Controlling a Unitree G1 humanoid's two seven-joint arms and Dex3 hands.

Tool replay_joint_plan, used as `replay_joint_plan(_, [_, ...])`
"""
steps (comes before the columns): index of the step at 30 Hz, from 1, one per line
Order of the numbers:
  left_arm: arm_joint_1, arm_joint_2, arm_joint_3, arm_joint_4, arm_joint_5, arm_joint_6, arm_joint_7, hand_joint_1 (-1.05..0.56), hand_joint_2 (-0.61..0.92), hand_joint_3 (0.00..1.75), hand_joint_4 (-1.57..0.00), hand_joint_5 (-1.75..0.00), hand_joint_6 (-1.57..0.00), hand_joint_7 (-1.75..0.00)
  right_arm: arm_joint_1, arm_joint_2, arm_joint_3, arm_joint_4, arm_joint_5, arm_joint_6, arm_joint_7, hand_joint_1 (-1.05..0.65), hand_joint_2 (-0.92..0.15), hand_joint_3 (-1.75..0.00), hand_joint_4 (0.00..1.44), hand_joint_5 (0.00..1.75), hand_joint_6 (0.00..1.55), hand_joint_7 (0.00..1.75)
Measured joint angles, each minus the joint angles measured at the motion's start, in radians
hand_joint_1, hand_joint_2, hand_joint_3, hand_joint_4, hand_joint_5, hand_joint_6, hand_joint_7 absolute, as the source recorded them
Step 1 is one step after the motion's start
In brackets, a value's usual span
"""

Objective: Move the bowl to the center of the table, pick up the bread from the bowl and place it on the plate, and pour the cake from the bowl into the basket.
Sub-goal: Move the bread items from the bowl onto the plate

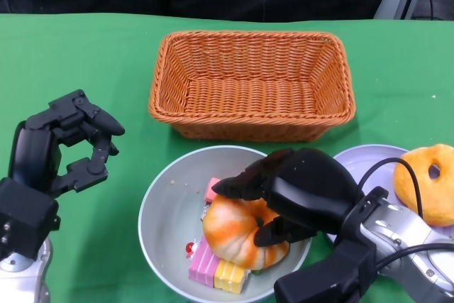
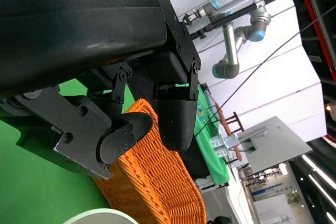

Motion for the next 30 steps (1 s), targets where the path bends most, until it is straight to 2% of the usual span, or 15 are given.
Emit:
replay_joint_plan(6, [0.000,0.000,-0.001,0.000,0.002,-0.001,0.003,-0.01,0.59,1.05,-0.79,-1.51,-0.83,-1.32,-0.010,-0.004,0.012,-0.014,-0.023,0.034,0.047,-0.66,-0.88,-0.01,0.58,0.00,0.57,0.00])
replay_joint_plan(21, [0.001,-0.004,-0.008,-0.010,0.009,0.003,0.010,0.00,0.58,1.06,-0.79,-1.51,-0.83,-1.32,-0.038,-0.008,0.049,-0.037,-0.084,0.071,0.099,-0.69,-0.87,0.00,0.52,0.00,0.52,0.00])
replay_joint_plan(25, [0.001,-0.006,-0.008,-0.010,0.009,0.003,0.019,0.00,0.58,1.07,-0.79,-1.49,-0.83,-1.33,-0.071,-0.007,0.077,-0.037,-0.086,0.094,0.186,-0.69,-0.86,0.00,0.55,0.02,0.52,0.01])
replay_joint_plan(30, [0.001,-0.006,-0.009,-0.010,0.009,0.003,0.019,0.00,0.58,1.08,-0.80,-1.49,-0.82,-1.33,-0.085,-0.006,0.085,-0.031,-0.084,0.106,0.207,-0.69,-0.86,0.00,0.56,0.02,0.52,0.00])
